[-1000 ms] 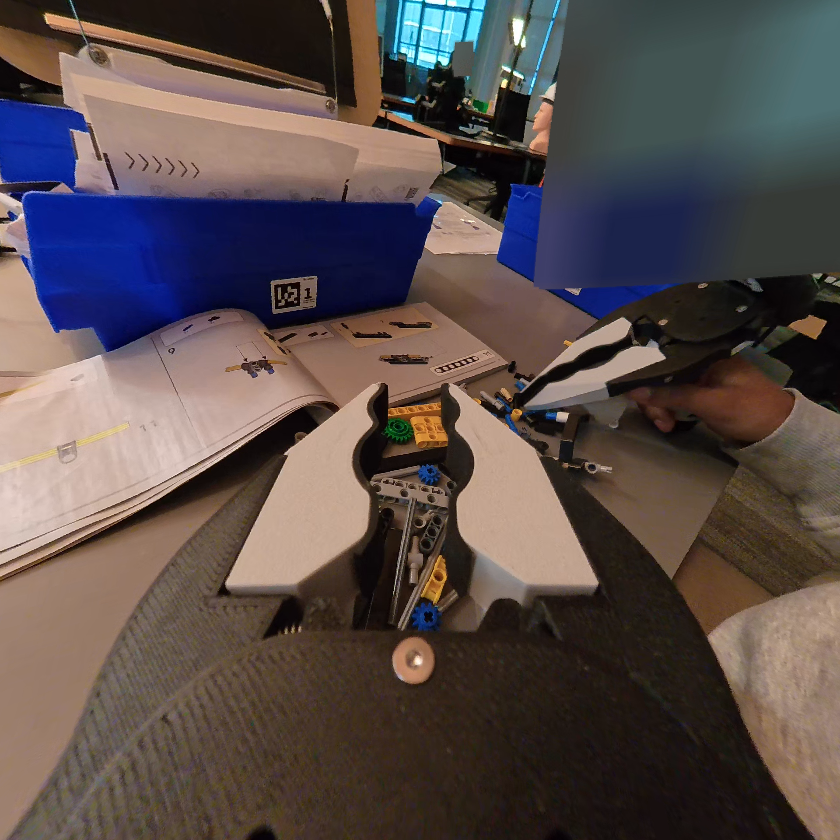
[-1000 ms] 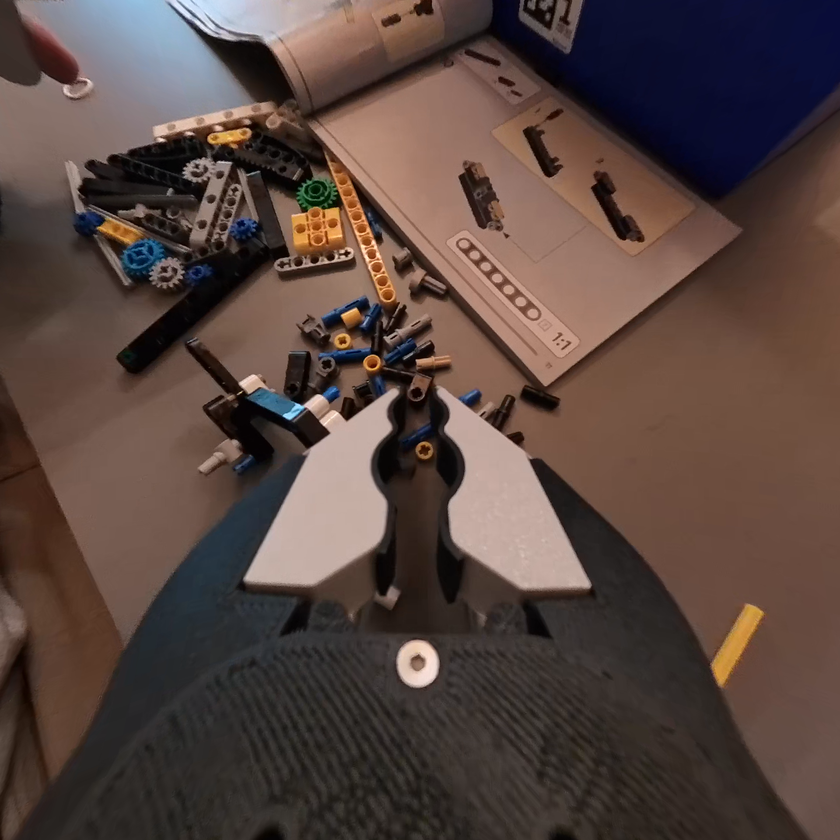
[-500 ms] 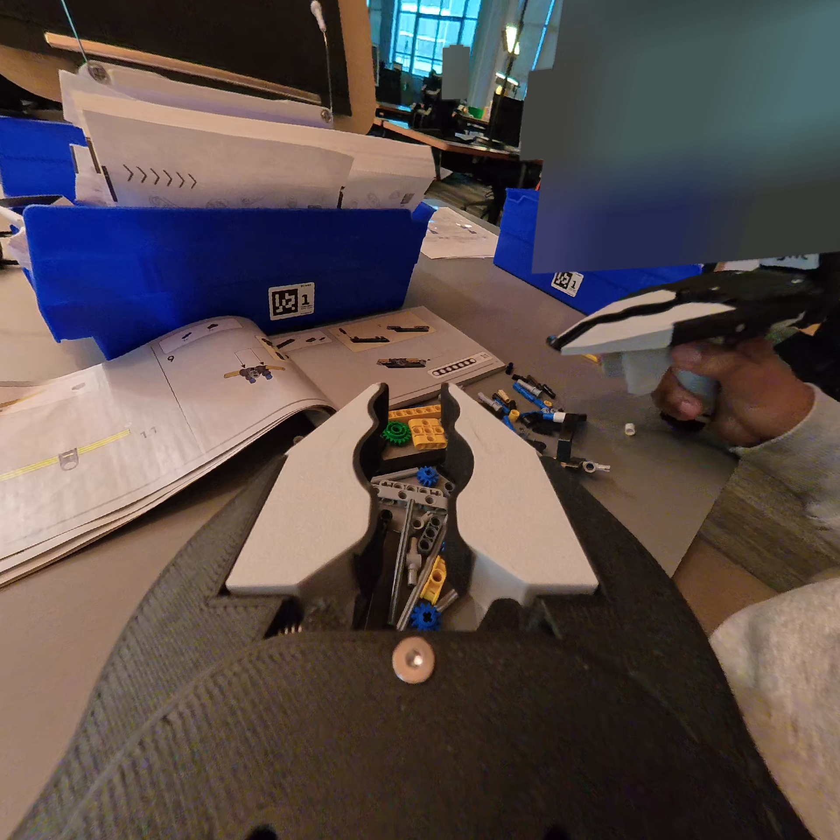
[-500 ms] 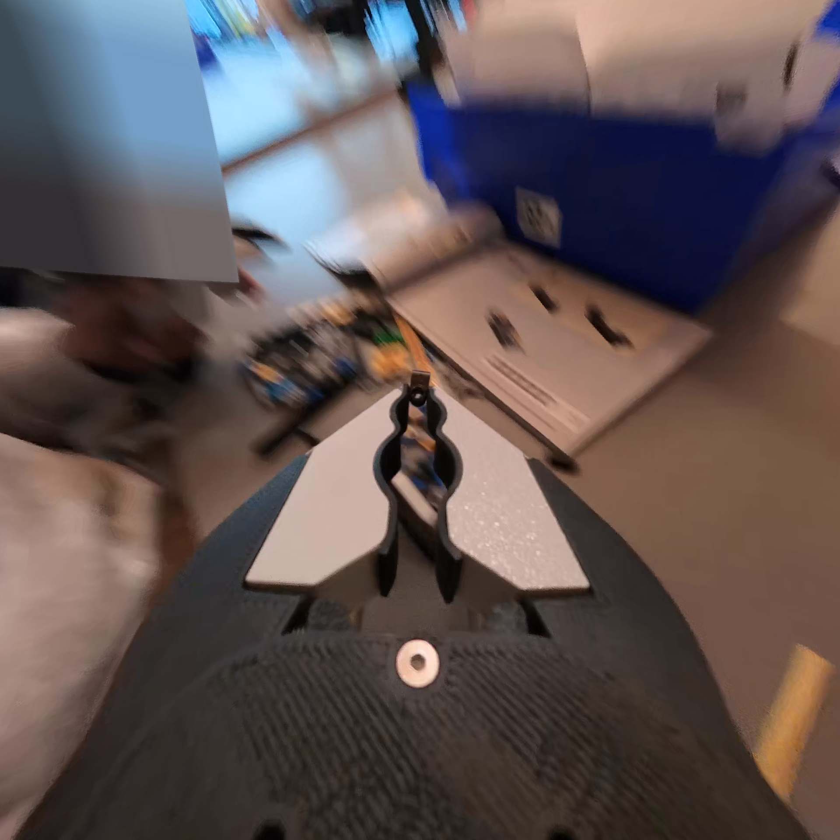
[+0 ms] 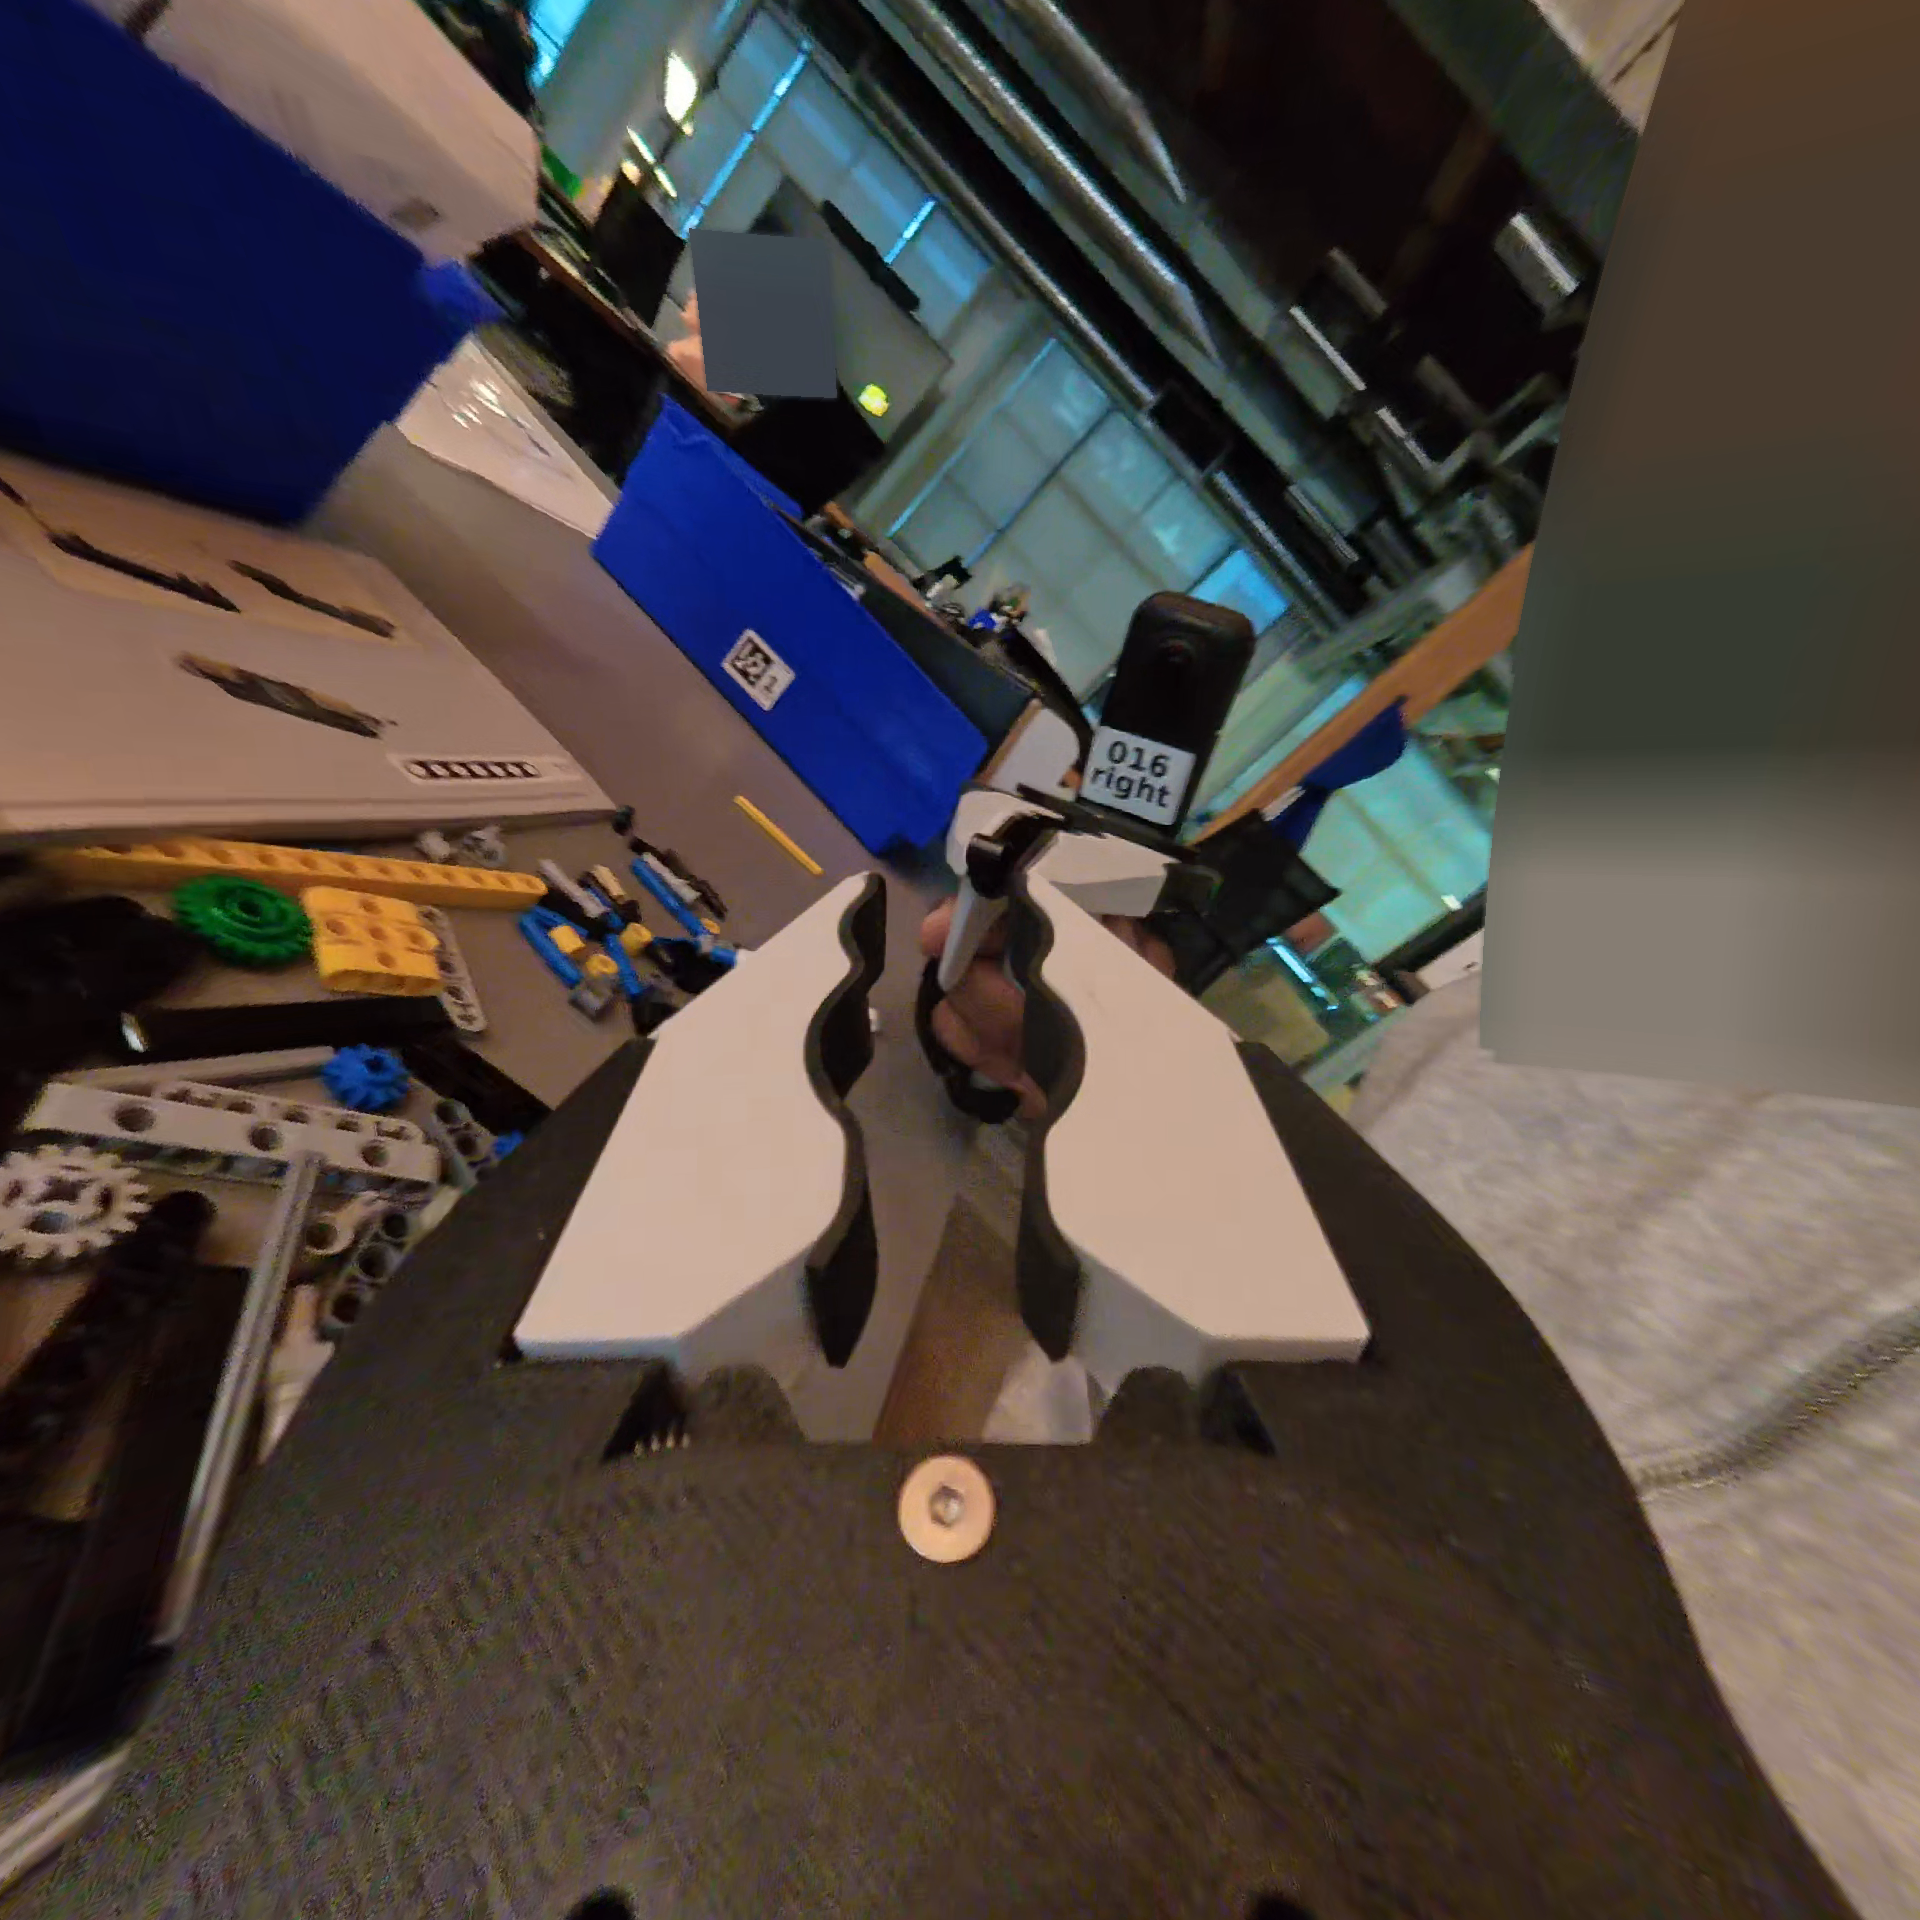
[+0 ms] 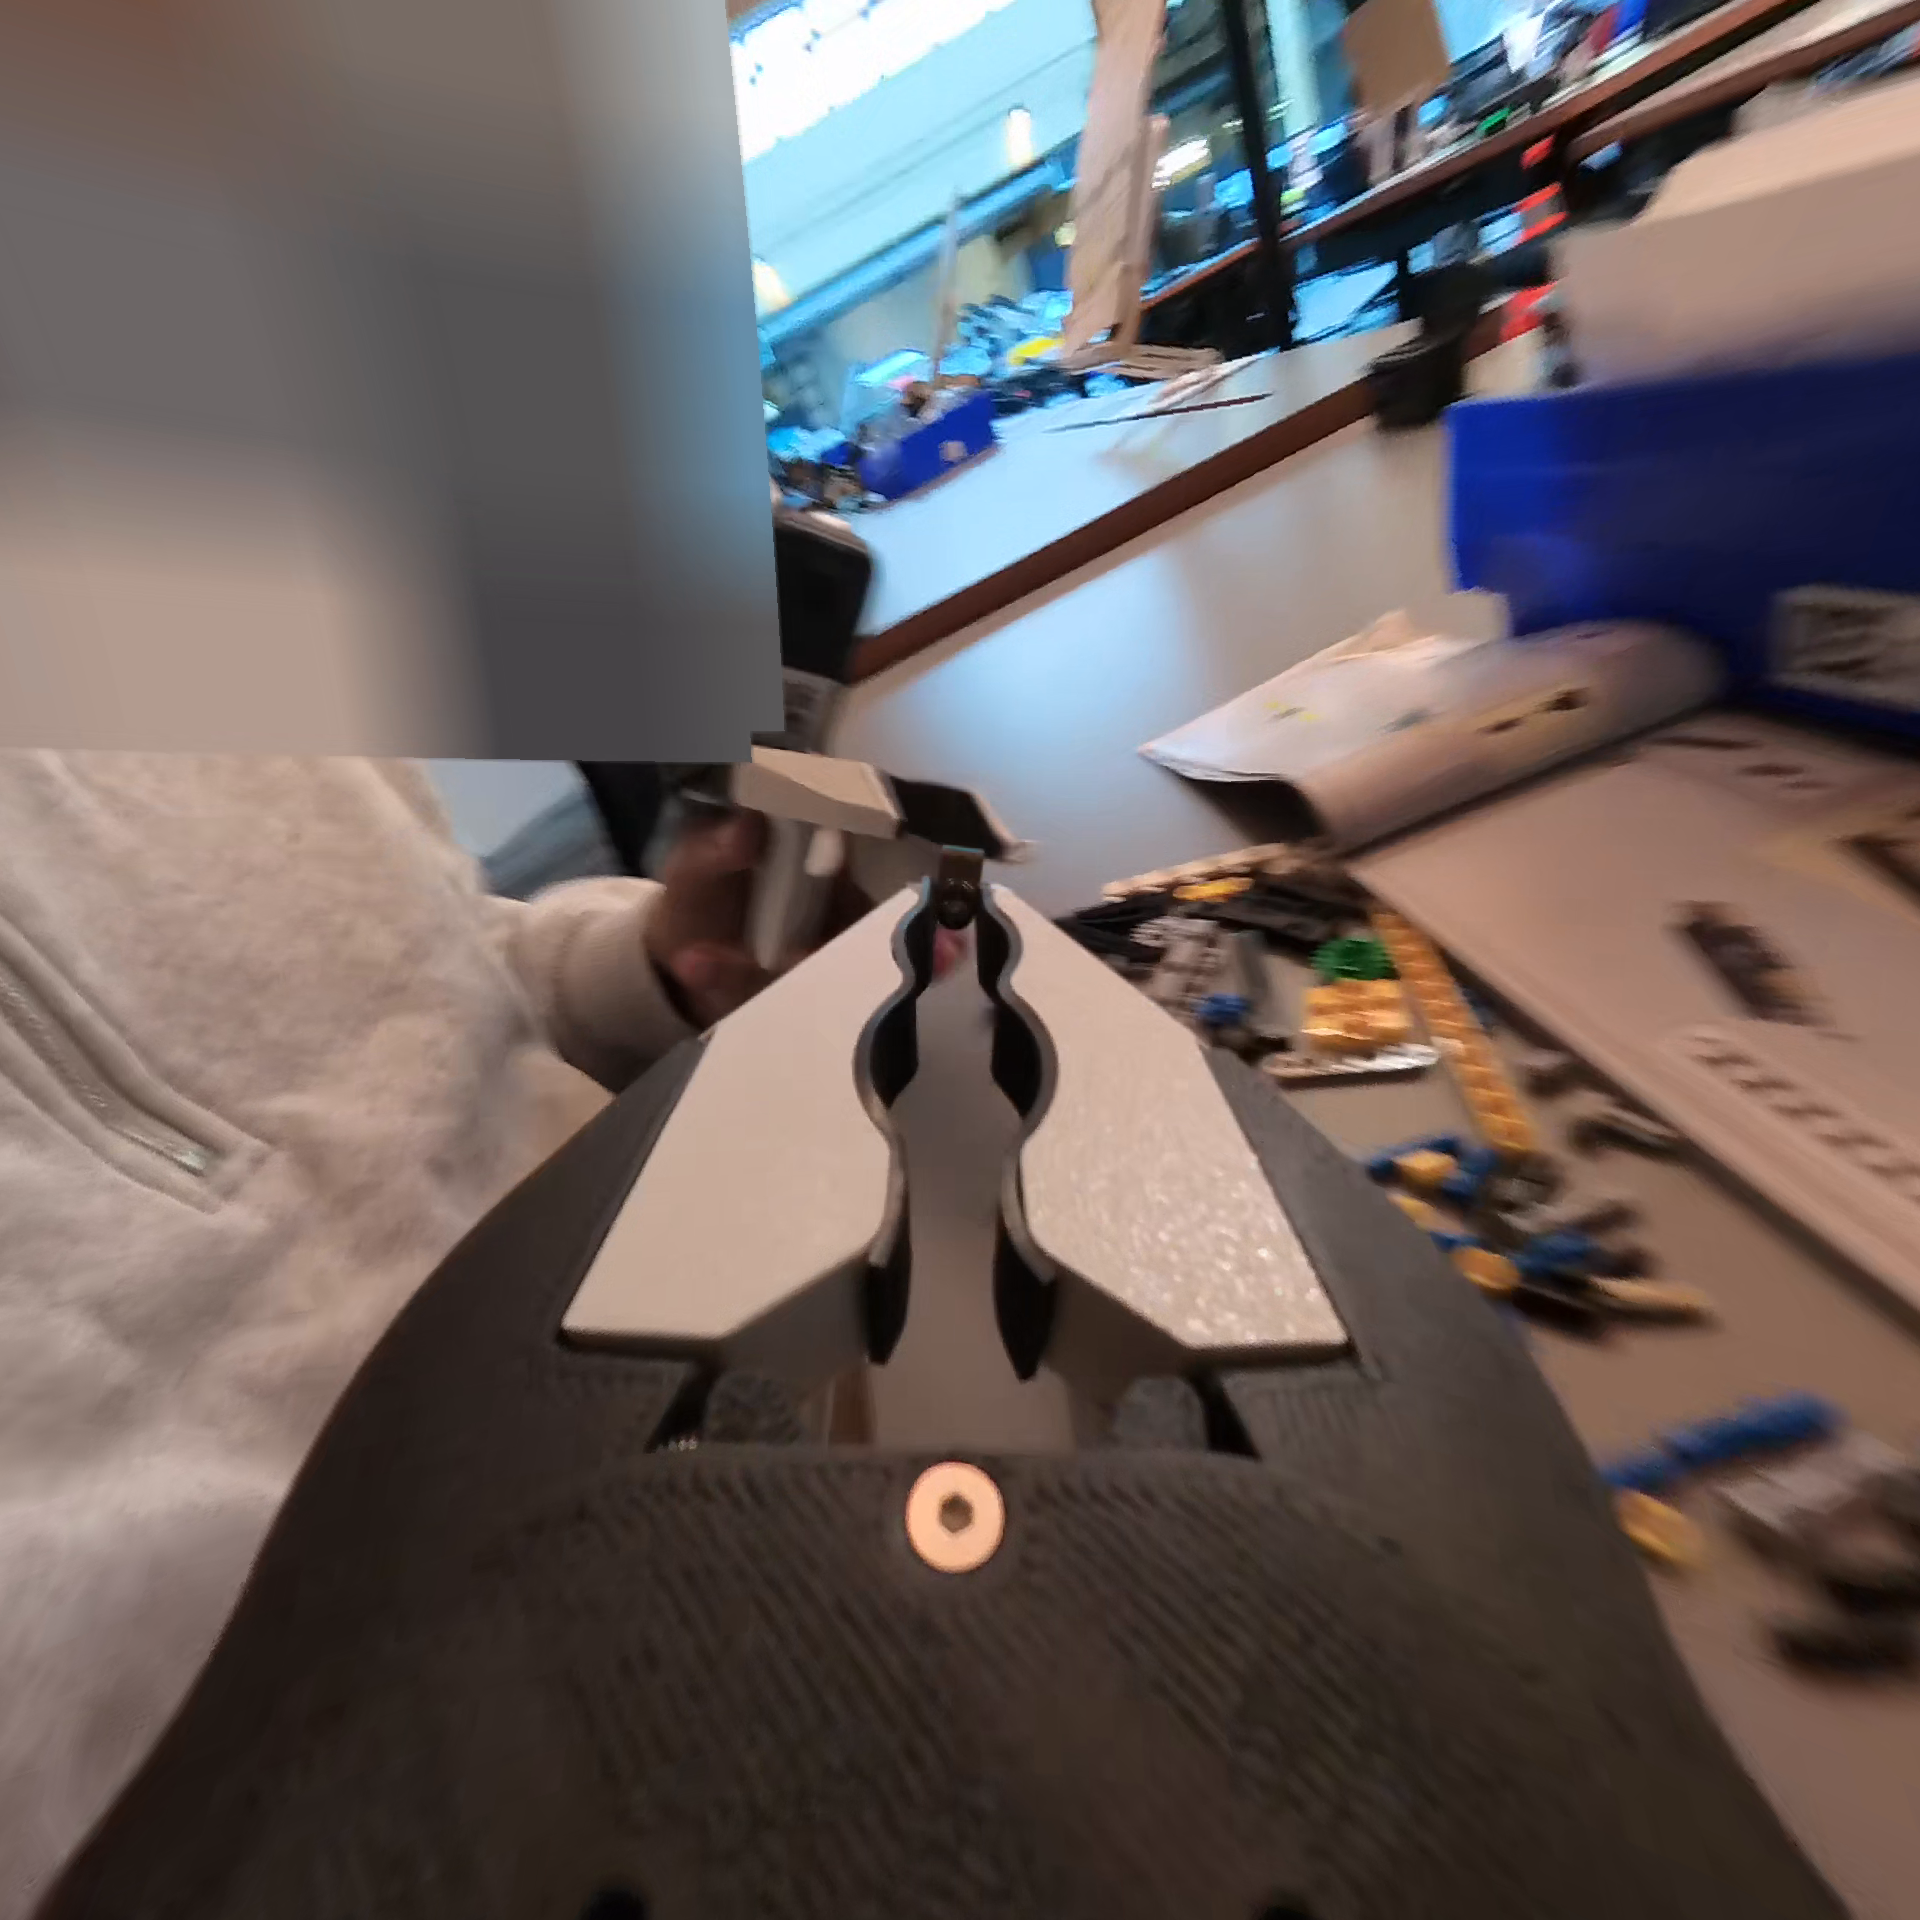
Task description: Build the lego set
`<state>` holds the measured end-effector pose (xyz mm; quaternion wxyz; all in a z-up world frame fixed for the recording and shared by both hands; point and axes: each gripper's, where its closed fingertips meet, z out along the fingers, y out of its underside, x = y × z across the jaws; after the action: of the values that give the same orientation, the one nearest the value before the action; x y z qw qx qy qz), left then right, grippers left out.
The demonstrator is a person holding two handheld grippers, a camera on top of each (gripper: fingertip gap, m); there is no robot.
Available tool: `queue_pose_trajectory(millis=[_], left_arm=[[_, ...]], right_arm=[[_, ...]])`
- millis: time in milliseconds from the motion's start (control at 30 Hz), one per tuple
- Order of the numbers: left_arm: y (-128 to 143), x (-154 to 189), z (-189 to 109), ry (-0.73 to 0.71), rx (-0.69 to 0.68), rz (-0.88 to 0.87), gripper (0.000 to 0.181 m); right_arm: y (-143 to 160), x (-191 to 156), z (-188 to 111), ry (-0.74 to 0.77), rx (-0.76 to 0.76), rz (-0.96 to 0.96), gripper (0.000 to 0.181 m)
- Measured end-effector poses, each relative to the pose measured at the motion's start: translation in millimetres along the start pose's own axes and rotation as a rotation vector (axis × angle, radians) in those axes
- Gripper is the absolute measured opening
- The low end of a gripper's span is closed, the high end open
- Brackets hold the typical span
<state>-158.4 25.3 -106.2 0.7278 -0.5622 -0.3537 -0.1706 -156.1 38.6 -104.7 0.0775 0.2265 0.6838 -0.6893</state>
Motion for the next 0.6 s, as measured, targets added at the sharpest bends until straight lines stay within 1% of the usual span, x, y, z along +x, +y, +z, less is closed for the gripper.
queue_pose_trajectory(millis=[33, 167, 467, 600], left_arm=[[1.2, 1.4, 0.4, 0.018, -0.003, -0.021, 0.022], [6.8, 6.2, 2.4, 0.05, -0.028, -0.021, 0.021], [14.3, 11.7, 4.1, 0.09, -0.061, 0.035, 0.016], [17.1, 7.2, 3.9, 0.074, -0.084, 0.071, 0.016]], right_arm=[[0.4, -2.4, 3.0, -0.018, 0.004, 0.027, 0.005], [3.2, -8.2, 10.6, -0.064, 0.012, 0.095, 0.005], [10.8, -7.9, 14.8, -0.086, -0.006, 0.116, 0.005], [10.4, -6.9, 11.6, -0.088, 0.001, 0.122, 0.005]])
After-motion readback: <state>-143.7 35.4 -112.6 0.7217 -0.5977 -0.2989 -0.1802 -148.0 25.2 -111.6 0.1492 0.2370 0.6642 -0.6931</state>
